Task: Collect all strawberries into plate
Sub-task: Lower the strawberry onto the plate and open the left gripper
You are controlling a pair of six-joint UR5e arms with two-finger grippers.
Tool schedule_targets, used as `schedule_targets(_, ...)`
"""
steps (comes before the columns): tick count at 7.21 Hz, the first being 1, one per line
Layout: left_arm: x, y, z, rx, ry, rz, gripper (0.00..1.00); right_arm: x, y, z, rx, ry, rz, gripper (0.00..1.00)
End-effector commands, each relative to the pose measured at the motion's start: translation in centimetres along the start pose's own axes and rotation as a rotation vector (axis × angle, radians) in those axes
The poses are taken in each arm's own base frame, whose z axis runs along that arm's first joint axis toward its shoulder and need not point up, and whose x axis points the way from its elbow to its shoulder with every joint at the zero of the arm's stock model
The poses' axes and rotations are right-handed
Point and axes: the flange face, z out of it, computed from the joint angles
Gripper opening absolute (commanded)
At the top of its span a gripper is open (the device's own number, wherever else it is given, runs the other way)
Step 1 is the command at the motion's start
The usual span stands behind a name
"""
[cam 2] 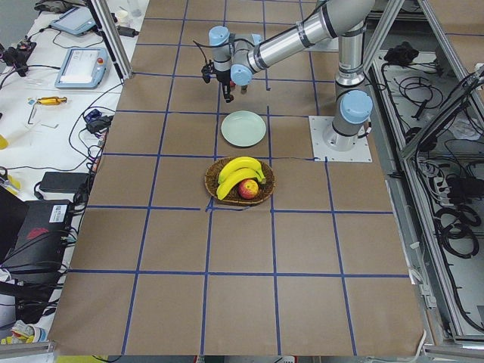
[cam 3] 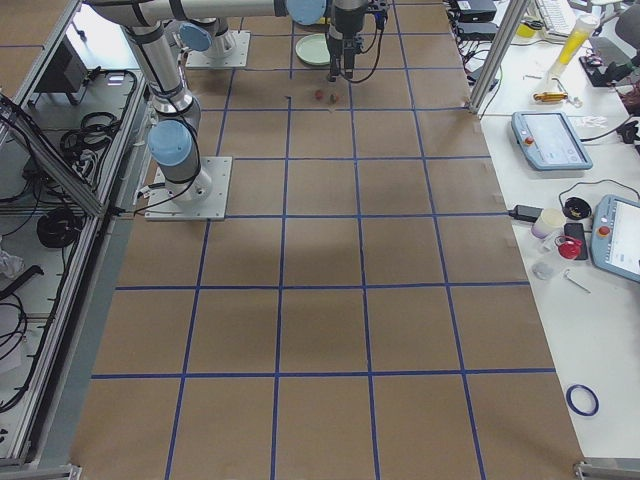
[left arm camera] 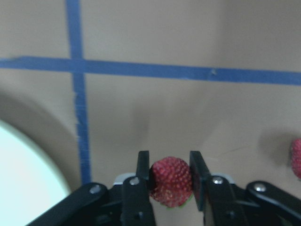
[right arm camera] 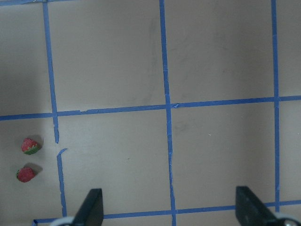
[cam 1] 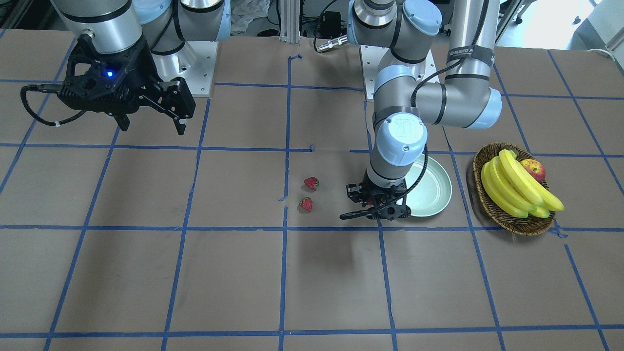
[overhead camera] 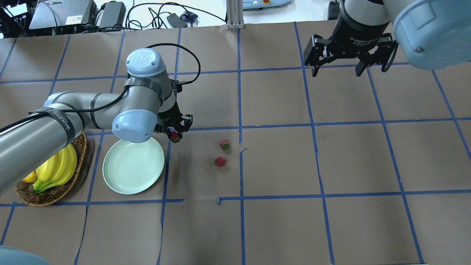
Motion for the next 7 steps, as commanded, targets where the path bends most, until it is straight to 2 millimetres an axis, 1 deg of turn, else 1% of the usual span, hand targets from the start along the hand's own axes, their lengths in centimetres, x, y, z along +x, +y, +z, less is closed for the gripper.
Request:
schedule_targets(1, -6.6, 1.5, 1.1, -0.077, -0.007, 0.064, 0.22, 0.0, 0.0, 0.0, 0.0, 0.0, 0.0, 1.0)
schedule_targets(2, -9.3, 3.4, 3.5, -0.124, -0.037, 0.087, 0.23, -0.1, 0.0, 0.0, 0.0, 0.0, -0.001, 1.0)
schedule_targets(3, -10.8, 3.5, 3.6, -0.101, -0.029, 0.087, 0.61, -0.1, 0.0, 0.0, 0.0, 0.0, -0.002, 1.0)
schedule_targets(4, -10.3, 3.8, 3.6, -0.103, -0.029, 0.093, 1.0, -0.1, 0.0, 0.0, 0.0, 0.0, 0.0, 1.0)
schedule_targets(5, -9.9, 3.7, 2.5, -0.076, -0.029, 0.089, 1.0, -0.1, 0.0, 0.0, 0.0, -0.002, 0.0, 1.0)
schedule_targets(6, -7.9, 3.6, -0.1, -0.009, 0.033, 0.089, 1.0, -0.1, 0.0, 0.0, 0.0, -0.002, 0.0, 1.0)
schedule_targets(7, -4.9, 2.9, -2.5, 0.042, 0.057, 0.062, 1.0, -0.1, 0.0, 0.0, 0.0, -0.002, 0.0, 1.0)
